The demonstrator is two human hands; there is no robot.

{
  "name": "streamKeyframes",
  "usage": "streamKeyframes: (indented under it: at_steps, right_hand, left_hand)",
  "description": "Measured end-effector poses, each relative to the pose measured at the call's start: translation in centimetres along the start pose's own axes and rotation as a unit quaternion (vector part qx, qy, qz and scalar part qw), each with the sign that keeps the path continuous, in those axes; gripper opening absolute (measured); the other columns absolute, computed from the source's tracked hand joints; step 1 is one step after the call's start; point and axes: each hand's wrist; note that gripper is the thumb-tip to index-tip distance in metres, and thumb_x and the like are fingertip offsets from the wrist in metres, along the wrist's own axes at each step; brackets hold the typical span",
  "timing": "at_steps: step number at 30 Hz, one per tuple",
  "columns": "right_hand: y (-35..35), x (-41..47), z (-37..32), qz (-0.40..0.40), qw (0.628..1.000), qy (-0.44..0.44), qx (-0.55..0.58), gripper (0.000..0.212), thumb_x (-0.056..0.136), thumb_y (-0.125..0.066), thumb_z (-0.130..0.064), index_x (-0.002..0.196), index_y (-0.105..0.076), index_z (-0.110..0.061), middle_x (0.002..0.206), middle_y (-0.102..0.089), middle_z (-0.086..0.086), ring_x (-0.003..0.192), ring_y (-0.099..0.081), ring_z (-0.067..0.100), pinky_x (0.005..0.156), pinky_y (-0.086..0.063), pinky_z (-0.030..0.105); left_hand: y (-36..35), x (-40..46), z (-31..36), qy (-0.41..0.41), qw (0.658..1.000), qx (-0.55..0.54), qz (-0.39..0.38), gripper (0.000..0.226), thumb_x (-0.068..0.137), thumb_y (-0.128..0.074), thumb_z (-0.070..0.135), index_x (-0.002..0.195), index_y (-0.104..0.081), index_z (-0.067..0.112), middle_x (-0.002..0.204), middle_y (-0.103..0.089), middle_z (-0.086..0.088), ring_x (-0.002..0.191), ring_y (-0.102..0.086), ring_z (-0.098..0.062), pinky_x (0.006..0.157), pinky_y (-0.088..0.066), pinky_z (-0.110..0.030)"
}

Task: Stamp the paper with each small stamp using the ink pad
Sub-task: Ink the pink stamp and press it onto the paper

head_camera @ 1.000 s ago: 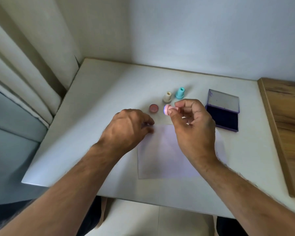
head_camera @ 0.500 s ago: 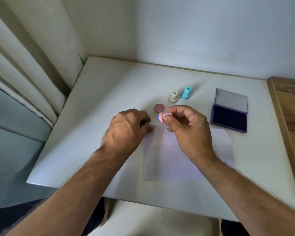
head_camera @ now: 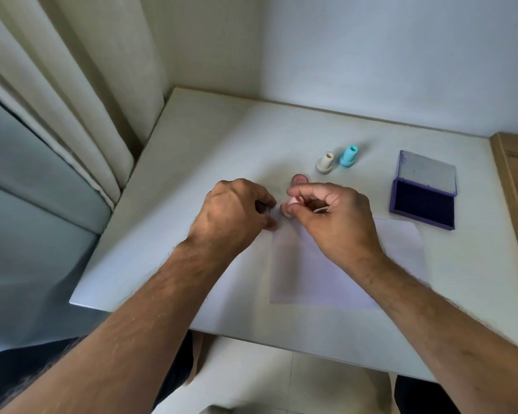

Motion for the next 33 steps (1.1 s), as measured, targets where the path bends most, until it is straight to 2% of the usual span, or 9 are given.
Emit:
streamKeyframes:
  at_steps: [8,11,14,19,27,33]
  right_hand:
    - [-0.5,0.4,0.0,-0.021,0.996,0.053,-0.065,0.02,0.077,-0.08,-0.023,0.095,-0.077,-0.029,0.086,-0.071,-0.012,0.07,-0.063,0.003,0.068,-0.046,0.004]
    - [-0.5,0.3,0.0,-0.032,0.989,0.083,-0.115,0.021,0.077,-0.08,-0.023,0.097,-0.077,-0.03,0.087,-0.075,-0.009,0.073,-0.066,0.004,0.073,-0.053,0.016]
    - [-0.7,0.1,-0.1,-0.042,0.974,0.128,-0.184,0.022,0.081,-0.075,-0.023,0.101,-0.076,-0.029,0.091,-0.076,-0.003,0.081,-0.069,0.017,0.075,-0.057,0.031]
    - [-0.7,0.0,-1.1,-0.096,0.957,0.107,-0.25,0.023,0.085,-0.061,-0.038,0.107,-0.07,-0.038,0.085,-0.073,0.0,0.08,-0.066,0.024,0.068,-0.057,0.039]
    - [-0.5,0.1,-2.2,-0.099,0.95,0.091,-0.281,0.018,0.089,-0.061,-0.022,0.102,-0.074,-0.025,0.081,-0.064,0.011,0.074,-0.06,0.031,0.066,-0.056,0.037]
    - [-0.6,-0.1,-2.4,-0.09,0.954,0.079,-0.274,0.017,0.091,-0.06,-0.024,0.1,-0.074,-0.021,0.081,-0.065,0.01,0.071,-0.062,0.028,0.064,-0.057,0.035]
  left_hand:
    - [0.1,0.3,-0.2,0.0,1.0,0.002,-0.008,0.036,0.067,-0.085,0.031,0.102,-0.074,0.034,0.078,-0.066,0.017,0.083,-0.066,-0.006,0.069,-0.052,-0.019]
    - [0.0,0.2,-0.3,-0.003,1.0,0.005,-0.004,0.036,0.068,-0.084,0.032,0.102,-0.074,0.035,0.081,-0.067,0.016,0.084,-0.065,-0.007,0.069,-0.053,-0.02]
    - [0.0,0.1,-0.2,-0.008,1.0,0.012,0.003,0.034,0.069,-0.083,0.031,0.101,-0.074,0.035,0.081,-0.068,0.015,0.084,-0.066,-0.008,0.07,-0.052,-0.02]
    - [-0.2,0.1,0.0,-0.001,1.0,0.014,0.005,0.023,0.073,-0.08,0.041,0.094,-0.074,0.035,0.08,-0.07,0.013,0.08,-0.067,-0.012,0.069,-0.058,-0.027]
    - [-0.2,0.2,0.2,0.009,1.0,0.023,-0.007,0.02,0.073,-0.08,0.036,0.091,-0.073,0.033,0.078,-0.068,0.012,0.079,-0.065,-0.013,0.061,-0.05,-0.022]
    - [0.1,0.1,0.6,0.003,0.999,0.035,-0.014,0.015,0.074,-0.079,0.033,0.087,-0.072,0.031,0.077,-0.068,0.01,0.078,-0.065,-0.015,0.061,-0.049,-0.022]
Point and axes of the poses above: each hand's wrist, its own x-axis towards the middle knuckle, its own y-axis out of the back of the hand, z = x × y
